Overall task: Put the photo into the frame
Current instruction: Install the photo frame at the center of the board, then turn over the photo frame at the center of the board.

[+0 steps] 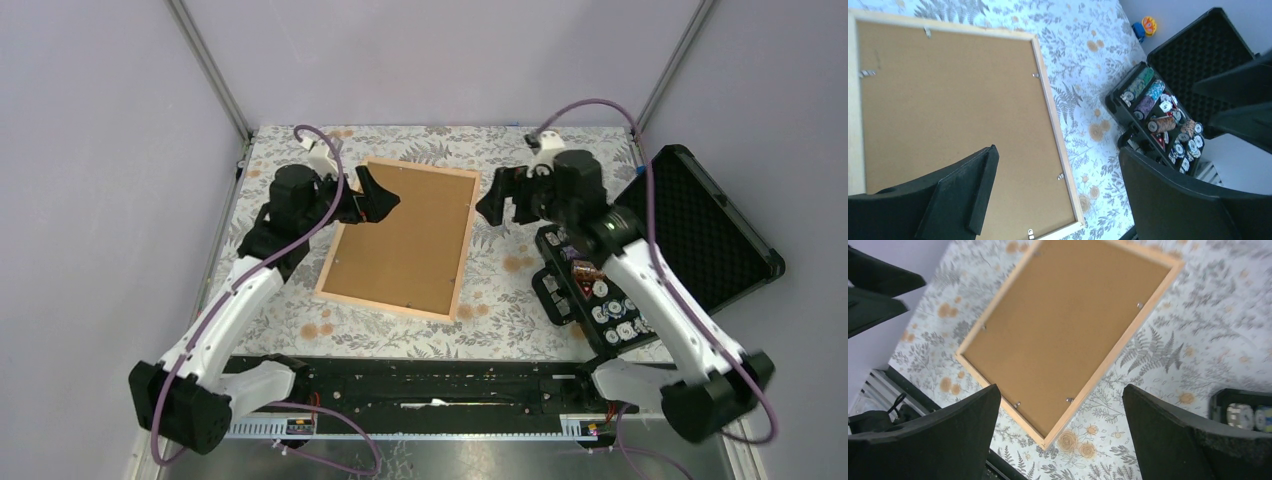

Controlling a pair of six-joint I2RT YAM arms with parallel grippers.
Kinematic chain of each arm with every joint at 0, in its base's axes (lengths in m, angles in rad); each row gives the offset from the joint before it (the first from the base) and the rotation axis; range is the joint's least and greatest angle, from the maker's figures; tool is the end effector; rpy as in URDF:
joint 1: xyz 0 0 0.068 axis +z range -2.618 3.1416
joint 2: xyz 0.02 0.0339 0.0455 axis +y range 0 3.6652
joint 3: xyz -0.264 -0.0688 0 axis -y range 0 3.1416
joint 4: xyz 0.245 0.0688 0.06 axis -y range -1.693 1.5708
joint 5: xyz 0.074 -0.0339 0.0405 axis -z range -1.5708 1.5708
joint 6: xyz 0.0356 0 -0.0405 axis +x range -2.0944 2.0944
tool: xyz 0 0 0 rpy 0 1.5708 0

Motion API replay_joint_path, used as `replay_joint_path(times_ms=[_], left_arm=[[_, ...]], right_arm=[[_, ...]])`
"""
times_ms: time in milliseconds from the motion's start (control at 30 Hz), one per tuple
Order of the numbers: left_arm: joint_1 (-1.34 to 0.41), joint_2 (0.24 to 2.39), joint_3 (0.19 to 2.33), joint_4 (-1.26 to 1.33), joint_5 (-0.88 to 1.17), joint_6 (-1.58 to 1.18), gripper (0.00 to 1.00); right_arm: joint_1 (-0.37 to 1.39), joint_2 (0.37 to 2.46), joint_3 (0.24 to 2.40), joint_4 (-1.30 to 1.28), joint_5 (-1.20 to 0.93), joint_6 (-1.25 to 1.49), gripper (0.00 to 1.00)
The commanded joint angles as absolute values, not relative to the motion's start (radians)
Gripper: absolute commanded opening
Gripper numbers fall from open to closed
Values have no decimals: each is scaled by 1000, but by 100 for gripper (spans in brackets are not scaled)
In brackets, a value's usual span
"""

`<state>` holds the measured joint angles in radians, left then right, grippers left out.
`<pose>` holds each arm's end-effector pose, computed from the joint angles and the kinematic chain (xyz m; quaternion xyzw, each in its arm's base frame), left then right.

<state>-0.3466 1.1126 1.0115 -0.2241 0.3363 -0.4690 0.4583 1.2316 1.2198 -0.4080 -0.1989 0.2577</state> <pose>0.2358 -0.0977 0.3509 0.0485 0.8053 -0.3529 0.4740 0.2456 0.1290 0.3752 -0.1374 0.8252 0.2678 0.4780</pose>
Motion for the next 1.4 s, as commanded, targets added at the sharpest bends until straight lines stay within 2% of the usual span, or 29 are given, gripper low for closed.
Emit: replay_joint_path(times_ms=[0, 267, 500, 733, 833, 967, 1100, 1267, 1367], left_arm=[[-360, 1016, 997, -120, 223, -427, 99], [-360, 879, 1136, -185, 100, -500, 99], [-360, 873, 1253, -277, 39, -497, 99], [-396, 1111, 1216, -424, 170, -602, 99], [-529, 1232, 1165, -415, 91, -644, 99], [-740, 1451, 1195, -416, -125, -670, 98], [-866, 1684, 1339, -438, -208, -670, 87], [-926, 1933, 1532, -520, -265, -662, 62], [-929, 2020, 1608, -561, -259, -661, 59]], right_arm=[[459, 1019, 1167, -377, -120, 214, 100], [458, 732, 1194, -461, 100, 159, 100], [458, 658, 1198, -472, 161, 214, 100], [458, 693, 1110, -472, 227, 424, 100], [459, 696, 1081, -492, 261, 498, 100], [458, 665, 1015, -492, 256, 588, 100], [458, 563, 946, -457, 295, 605, 100], [457, 411, 915, -451, 407, 562, 100], [458, 337, 911, -451, 476, 515, 99]])
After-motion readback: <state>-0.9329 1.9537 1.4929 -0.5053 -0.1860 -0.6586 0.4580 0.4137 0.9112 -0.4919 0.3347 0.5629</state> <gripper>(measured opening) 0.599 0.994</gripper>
